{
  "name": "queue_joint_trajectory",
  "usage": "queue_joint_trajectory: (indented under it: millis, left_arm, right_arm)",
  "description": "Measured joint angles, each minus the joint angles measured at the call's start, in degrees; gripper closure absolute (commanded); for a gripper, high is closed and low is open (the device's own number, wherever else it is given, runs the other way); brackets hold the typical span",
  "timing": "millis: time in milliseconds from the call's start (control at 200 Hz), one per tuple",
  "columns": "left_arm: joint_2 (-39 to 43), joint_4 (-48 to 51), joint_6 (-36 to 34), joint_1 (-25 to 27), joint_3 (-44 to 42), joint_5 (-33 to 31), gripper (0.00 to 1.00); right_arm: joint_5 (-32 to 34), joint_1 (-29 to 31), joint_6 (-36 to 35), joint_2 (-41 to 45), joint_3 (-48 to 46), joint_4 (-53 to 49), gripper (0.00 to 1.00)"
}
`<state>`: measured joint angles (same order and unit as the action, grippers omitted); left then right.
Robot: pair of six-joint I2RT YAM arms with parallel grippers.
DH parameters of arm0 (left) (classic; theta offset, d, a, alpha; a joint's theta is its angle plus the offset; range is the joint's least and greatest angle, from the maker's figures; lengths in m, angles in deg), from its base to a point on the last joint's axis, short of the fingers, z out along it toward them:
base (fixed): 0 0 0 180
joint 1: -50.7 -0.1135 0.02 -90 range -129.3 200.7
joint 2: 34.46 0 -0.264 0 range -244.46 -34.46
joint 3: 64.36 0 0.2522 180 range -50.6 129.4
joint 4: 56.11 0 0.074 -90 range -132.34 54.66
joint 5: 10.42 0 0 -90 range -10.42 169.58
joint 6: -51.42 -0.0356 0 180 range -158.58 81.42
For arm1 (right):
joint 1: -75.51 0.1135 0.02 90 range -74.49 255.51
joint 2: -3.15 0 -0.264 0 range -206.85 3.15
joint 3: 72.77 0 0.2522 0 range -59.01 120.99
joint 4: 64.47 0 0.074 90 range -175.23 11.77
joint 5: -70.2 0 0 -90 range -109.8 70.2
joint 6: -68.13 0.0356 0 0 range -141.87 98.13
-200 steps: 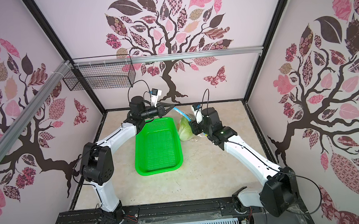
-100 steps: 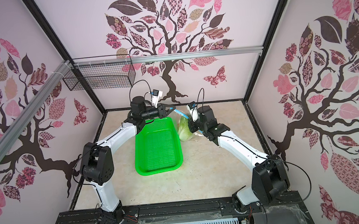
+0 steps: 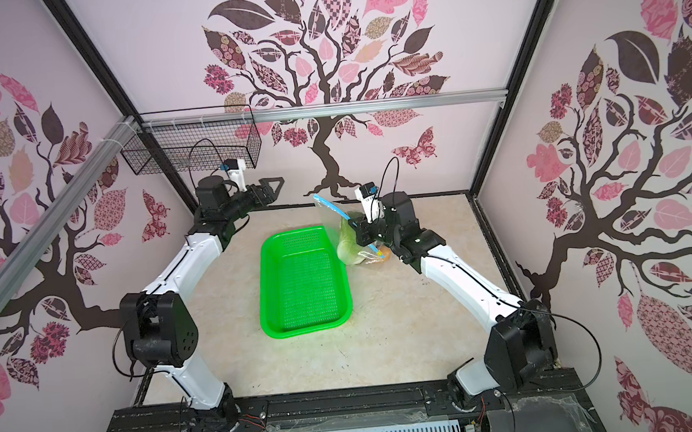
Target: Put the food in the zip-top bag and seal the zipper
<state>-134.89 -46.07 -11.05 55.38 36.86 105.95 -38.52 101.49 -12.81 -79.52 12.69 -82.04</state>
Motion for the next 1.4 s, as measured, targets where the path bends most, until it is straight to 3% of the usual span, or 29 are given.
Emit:
queue_joint_trajectory:
  millis: [220,405,545,1065,1185,1400]
  left_arm:
    - [0.59,4.04,-4.42,1.84,0.0,-5.77,0.02]
    - [0.59,6.47,-8.26,3.87,0.0,-9.25,0.01]
    - [0.59,7.96,-10.25,5.46,0.0,-10.71,0.02]
    - [0.59,8.59,-10.84,5.53,0.0,-11.3,0.02]
    - [0.59,8.52,-10.36,5.31,0.0,-11.26,0.02]
    - [0.59,8.13,-7.98,4.13,0.0,-10.43,0.02]
  right_arm:
    - [0.92,-1.25,4.26,2.91,-2.67,0.81,1.0]
    - [-0.15,-9.38,11.54,3.89,-11.78,5.44,1.0]
    - [2.93,-13.44,12.57,4.44,-15.41,6.69,1.0]
    - [25.35,-14.12,-6.29,5.9,-9.42,6.64,1.0]
    - [23.32,-14.53,-7.63,5.44,-9.9,7.23,1.0]
    - [12.59,-12.0,-4.52,1.88,-16.37,9.57,1.0]
